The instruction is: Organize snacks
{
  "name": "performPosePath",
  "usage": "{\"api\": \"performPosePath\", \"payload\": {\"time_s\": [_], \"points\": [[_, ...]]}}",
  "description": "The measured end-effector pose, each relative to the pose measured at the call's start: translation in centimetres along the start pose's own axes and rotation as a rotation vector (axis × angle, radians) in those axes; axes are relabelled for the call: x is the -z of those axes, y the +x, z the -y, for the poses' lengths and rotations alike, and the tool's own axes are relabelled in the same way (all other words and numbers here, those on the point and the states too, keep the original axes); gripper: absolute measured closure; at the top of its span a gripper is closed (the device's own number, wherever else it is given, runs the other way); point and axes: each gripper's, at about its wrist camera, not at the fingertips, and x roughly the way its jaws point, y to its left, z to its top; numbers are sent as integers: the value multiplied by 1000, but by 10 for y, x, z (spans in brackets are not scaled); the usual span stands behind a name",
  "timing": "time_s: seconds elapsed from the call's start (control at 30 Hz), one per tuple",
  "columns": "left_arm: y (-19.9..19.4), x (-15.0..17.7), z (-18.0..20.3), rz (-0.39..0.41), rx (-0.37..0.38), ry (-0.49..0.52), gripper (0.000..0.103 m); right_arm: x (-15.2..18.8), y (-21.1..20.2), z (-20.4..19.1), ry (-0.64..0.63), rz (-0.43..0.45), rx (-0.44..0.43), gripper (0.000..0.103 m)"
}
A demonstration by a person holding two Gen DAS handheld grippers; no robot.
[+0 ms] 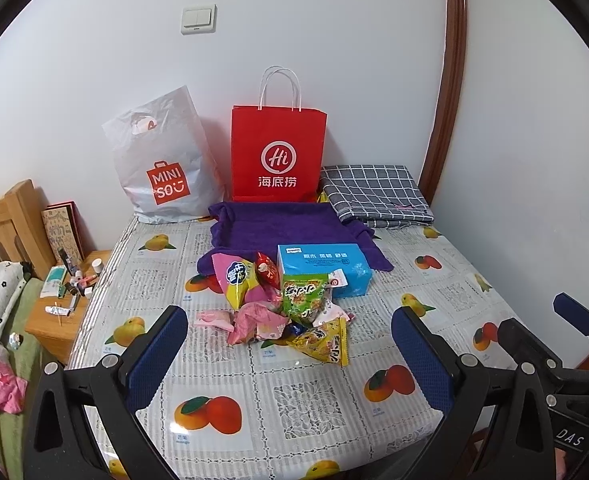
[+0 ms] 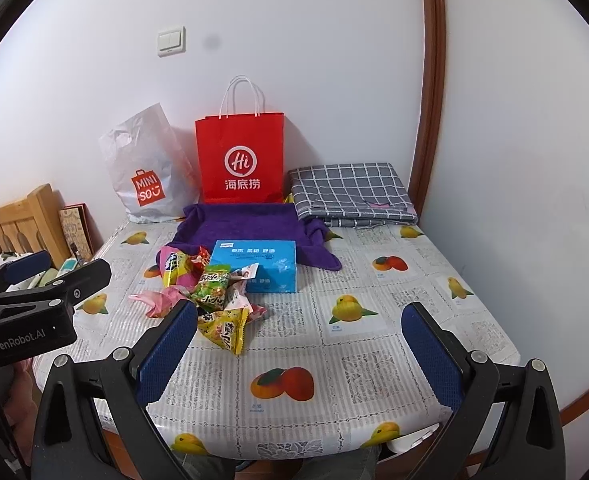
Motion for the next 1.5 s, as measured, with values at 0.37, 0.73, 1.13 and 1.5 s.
{"api": "performPosePath", "payload": {"time_s": [0.37, 0.73, 1.13, 1.5], "points": [[1, 4, 7, 11, 1, 19, 1, 1, 0, 3, 12, 2, 2, 2], [3, 7, 11, 29, -4, 32, 1, 3, -2, 4, 18, 6, 2, 2], [4, 7, 10, 44, -22, 44, 1, 2, -2, 2, 23, 16, -8, 2], [27, 0, 3, 25, -31, 27, 1, 5, 27, -2, 8, -26, -34, 2]]}}
